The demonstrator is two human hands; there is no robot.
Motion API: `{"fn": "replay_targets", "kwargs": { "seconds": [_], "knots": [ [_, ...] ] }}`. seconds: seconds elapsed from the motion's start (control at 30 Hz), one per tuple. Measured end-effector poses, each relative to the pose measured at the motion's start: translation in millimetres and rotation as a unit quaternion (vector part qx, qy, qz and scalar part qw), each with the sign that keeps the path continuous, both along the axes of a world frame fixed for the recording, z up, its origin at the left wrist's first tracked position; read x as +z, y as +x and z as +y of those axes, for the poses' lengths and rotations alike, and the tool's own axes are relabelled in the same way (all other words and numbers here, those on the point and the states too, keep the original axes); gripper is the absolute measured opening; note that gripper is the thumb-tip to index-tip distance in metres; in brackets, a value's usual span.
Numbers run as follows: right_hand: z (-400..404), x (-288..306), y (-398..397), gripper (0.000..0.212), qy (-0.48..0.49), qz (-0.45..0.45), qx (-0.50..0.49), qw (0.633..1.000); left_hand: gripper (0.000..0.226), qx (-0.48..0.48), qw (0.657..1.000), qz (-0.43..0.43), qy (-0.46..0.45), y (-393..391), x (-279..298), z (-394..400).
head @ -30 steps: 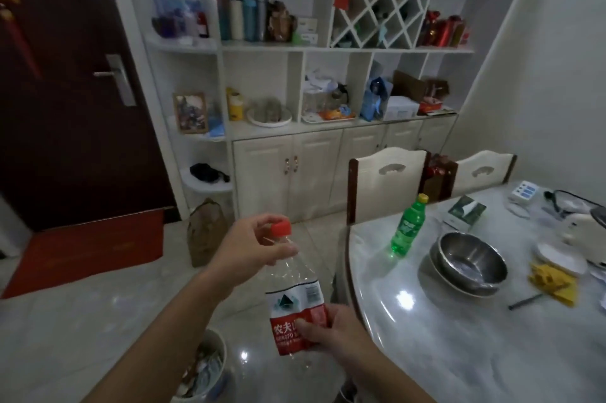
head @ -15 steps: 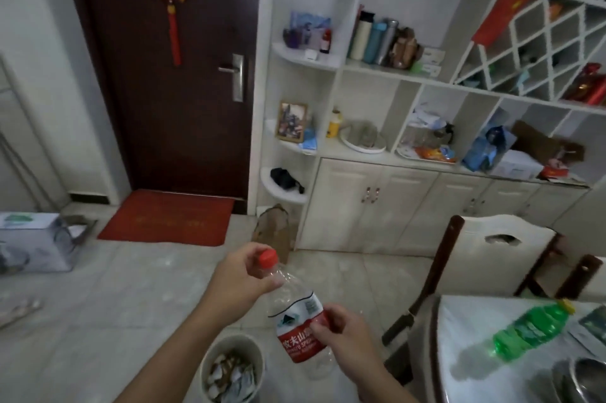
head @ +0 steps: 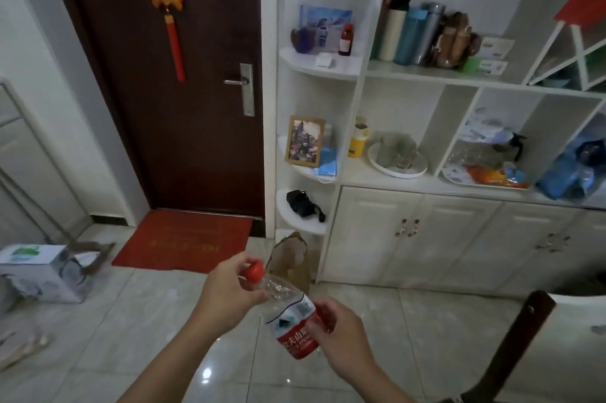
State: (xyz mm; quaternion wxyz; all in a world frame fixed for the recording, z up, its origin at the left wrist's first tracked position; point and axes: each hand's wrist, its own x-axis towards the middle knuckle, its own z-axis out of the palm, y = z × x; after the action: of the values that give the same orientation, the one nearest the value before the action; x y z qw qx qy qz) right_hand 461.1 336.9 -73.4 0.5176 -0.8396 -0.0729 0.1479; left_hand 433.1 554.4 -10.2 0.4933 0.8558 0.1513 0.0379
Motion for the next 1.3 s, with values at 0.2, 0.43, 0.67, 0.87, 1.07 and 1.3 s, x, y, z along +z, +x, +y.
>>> {"fn": "replay_targets", "kwargs": {
  "seconds": [0.2,0.43,0.67,0.87,1.07,1.3],
  "knots": [
    [12.1,-3.6,98.5,0.023,-0.015,-0.021,-0.012,1.0,0.046,0.003,1.0,0.013,0.026,94.9,-6.3,1.1],
    [36.6,-22.2,195.3,0.018,-0.068,-0.008,0.02,0.997,0.046,0.002,0.999,0.033,0.016,185.1,-29.6,27.7],
    [83.6,-47.7,301.1,0.005,-0.116,0.011,0.027,0.993,0.045,-0.037,0.996,0.075,-0.028,288.8,-58.9,77.1],
    [130.1,-73.2,377.1,0.022,-0.143,0.022,0.068,0.987,0.037,-0.012,0.996,0.08,-0.039,353.8,-85.3,115.5],
    [155.5,-138.4,434.6,0.009,-0.174,0.036,0.097,0.979,0.035,0.025,0.997,0.07,-0.036,398.1,-153.1,129.6],
    [162.4,-283.1,505.6,0.031,-0.227,0.092,0.171,0.954,0.035,0.077,0.99,0.103,-0.06,431.5,-305.0,142.3]
  ]
}}
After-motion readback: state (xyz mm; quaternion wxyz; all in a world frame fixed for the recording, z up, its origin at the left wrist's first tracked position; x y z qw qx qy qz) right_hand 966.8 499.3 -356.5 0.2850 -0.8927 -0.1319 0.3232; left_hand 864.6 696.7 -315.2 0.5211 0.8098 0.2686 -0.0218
